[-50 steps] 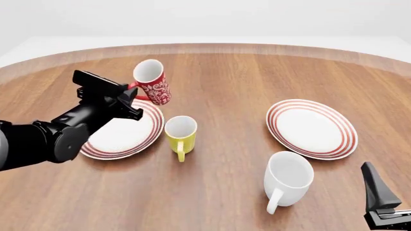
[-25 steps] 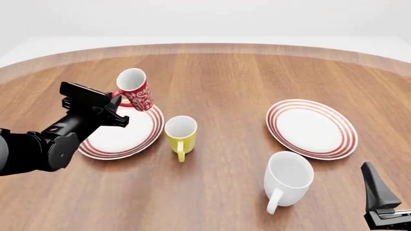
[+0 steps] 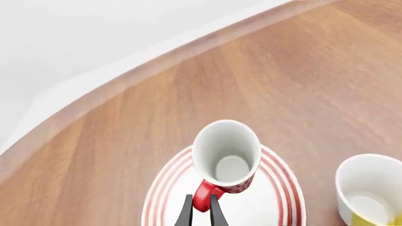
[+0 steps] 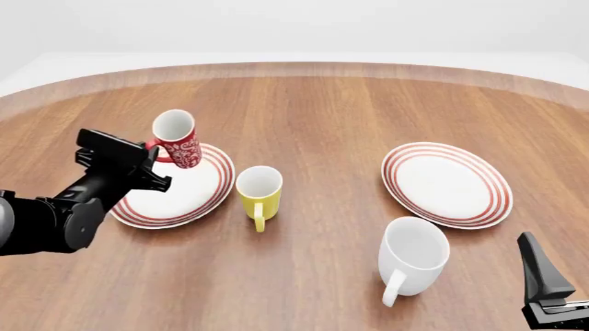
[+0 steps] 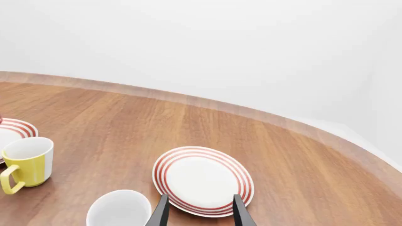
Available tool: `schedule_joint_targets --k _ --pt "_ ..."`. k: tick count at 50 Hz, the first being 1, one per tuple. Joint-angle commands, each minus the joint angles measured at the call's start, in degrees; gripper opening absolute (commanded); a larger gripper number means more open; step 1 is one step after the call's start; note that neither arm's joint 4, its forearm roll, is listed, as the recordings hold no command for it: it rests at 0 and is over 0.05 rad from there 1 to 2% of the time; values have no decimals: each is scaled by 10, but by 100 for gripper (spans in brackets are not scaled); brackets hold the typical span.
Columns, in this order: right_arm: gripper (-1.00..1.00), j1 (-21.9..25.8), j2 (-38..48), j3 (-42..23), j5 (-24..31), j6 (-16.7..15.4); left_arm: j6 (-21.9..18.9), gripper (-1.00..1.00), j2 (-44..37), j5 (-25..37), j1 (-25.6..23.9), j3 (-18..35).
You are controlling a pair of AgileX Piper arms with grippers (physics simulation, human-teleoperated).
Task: Put the red mug on the left plate.
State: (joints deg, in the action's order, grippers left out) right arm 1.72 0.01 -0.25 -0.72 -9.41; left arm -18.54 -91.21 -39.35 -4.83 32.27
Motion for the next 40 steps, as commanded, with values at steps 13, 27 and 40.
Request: schedule_joint_targets --k 13,27,40 --pt "100 0 0 0 0 0 -16 -100 -35 -16 35 7" --pt "100 0 0 0 0 0 -10 -100 -59 -28 43 5" --pt "100 0 0 0 0 0 15 -100 -66 -26 49 10"
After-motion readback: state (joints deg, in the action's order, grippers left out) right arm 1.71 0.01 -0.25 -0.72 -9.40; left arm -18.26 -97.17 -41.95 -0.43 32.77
